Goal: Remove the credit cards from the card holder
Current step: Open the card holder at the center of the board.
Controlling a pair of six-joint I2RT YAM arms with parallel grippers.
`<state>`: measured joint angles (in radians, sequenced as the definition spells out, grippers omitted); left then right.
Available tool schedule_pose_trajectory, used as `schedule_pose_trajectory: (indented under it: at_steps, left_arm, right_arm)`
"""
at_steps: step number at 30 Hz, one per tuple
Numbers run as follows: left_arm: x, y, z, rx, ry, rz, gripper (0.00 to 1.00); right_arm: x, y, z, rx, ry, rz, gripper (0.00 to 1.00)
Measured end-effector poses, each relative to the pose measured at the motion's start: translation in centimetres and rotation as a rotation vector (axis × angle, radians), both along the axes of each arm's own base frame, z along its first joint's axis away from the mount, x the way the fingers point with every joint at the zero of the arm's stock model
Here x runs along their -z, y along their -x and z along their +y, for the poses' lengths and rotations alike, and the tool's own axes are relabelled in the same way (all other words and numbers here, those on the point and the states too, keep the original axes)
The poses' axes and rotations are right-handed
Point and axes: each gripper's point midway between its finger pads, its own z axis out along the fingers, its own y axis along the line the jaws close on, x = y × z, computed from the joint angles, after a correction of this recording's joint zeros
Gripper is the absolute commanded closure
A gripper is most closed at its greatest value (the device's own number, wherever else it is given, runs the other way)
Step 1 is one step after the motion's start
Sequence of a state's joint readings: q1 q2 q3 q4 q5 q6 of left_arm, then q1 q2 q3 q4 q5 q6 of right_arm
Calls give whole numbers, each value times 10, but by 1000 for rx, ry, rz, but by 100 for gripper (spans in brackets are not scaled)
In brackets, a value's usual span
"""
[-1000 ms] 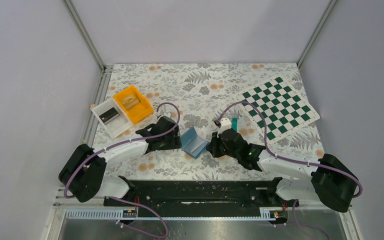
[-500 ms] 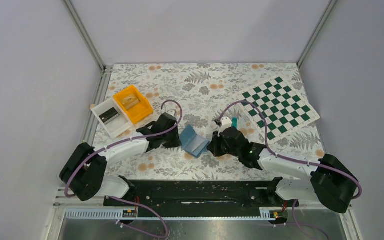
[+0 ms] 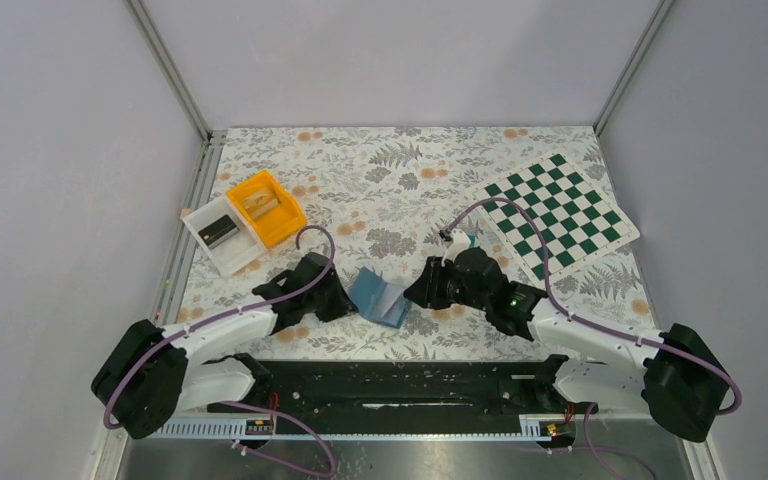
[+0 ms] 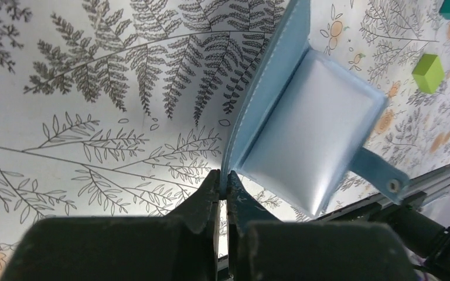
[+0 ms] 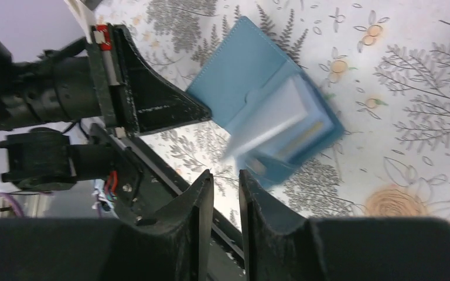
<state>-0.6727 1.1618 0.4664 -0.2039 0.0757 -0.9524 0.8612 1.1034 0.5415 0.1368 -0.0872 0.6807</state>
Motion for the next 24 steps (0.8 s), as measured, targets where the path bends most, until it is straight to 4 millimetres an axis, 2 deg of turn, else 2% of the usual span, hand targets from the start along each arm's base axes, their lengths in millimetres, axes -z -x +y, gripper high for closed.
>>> schedule_pose_trajectory:
  at_steps: [8, 11, 15, 18, 21, 24]
  left_arm:
    - [-12, 2, 4, -85, 49, -32, 100]
    - [-17, 0, 6, -119, 62, -56, 100]
    - [-15, 0, 10, -155, 74, -63, 100]
    - [-9, 2, 12, -164, 72, -52, 100]
    - [-6, 2, 11, -164, 68, -45, 100]
    - [-6, 2, 11, -158, 62, -46, 86]
  right_arm:
    - [-16, 4, 23, -35, -95, 72, 66]
    - [-23, 5, 32, -51, -106, 73, 70]
    - [-25, 9, 55, -93, -95, 78, 76]
    - [-11, 12, 67, -107, -58, 96, 78]
    - [13, 8, 68, -86, 2, 124, 78]
    - [38, 4, 63, -55, 76, 151, 79]
